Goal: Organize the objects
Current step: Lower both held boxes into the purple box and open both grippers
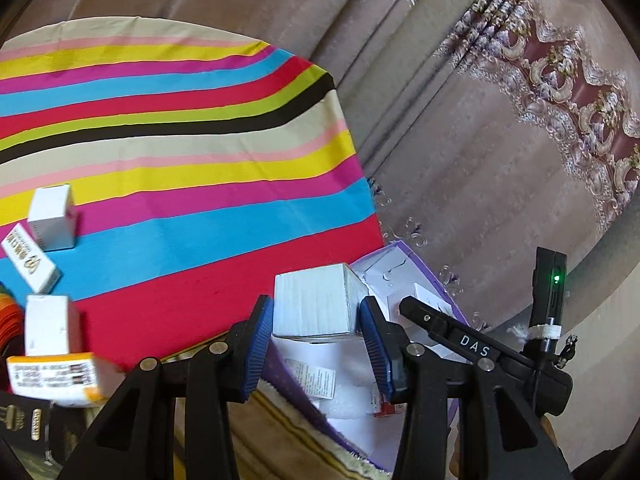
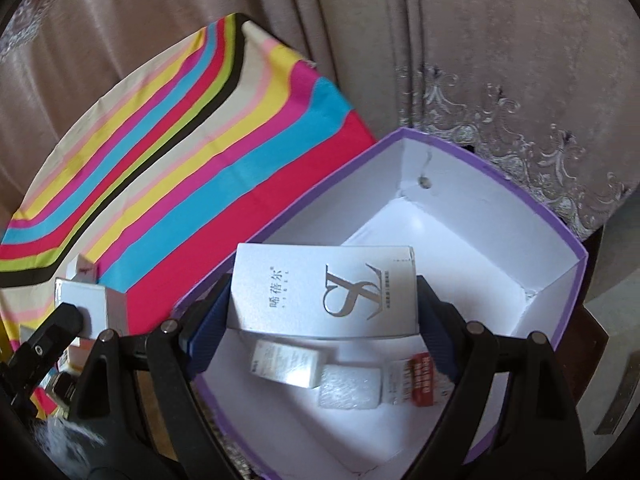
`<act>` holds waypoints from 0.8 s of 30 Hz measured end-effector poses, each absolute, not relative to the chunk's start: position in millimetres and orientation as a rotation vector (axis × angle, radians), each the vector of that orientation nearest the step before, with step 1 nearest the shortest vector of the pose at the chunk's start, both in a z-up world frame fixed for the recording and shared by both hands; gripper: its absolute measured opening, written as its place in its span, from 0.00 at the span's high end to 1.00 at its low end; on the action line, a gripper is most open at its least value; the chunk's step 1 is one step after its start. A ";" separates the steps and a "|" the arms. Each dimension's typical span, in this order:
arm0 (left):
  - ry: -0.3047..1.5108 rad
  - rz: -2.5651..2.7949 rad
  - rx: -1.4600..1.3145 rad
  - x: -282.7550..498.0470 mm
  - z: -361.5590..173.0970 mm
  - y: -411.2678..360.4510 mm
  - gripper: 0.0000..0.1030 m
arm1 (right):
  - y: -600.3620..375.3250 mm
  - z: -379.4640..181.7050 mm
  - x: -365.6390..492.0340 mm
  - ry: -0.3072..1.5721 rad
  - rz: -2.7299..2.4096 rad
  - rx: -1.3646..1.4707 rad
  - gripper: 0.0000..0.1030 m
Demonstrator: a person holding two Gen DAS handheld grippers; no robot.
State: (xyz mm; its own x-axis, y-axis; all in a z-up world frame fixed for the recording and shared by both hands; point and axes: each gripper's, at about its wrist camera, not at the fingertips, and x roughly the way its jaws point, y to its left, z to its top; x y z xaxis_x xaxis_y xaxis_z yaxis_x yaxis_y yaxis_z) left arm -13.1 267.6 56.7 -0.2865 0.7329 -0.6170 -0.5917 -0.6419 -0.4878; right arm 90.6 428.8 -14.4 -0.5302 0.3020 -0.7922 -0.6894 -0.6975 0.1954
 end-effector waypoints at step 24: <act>-0.257 2.034 -1.093 -14.6 54.4 257.3 0.49 | 424.5 -13.3 90.4 0.703 2.249 -1.038 0.11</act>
State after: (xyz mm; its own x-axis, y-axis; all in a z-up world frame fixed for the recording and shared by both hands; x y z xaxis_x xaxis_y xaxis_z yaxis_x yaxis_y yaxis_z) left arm -14.6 257.3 54.4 -0.3112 0.7267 -0.6125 -0.5513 -0.6630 -0.5064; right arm 90.4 424.5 -13.3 -0.5442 0.2658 -0.7958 -0.6715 -0.7066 0.2232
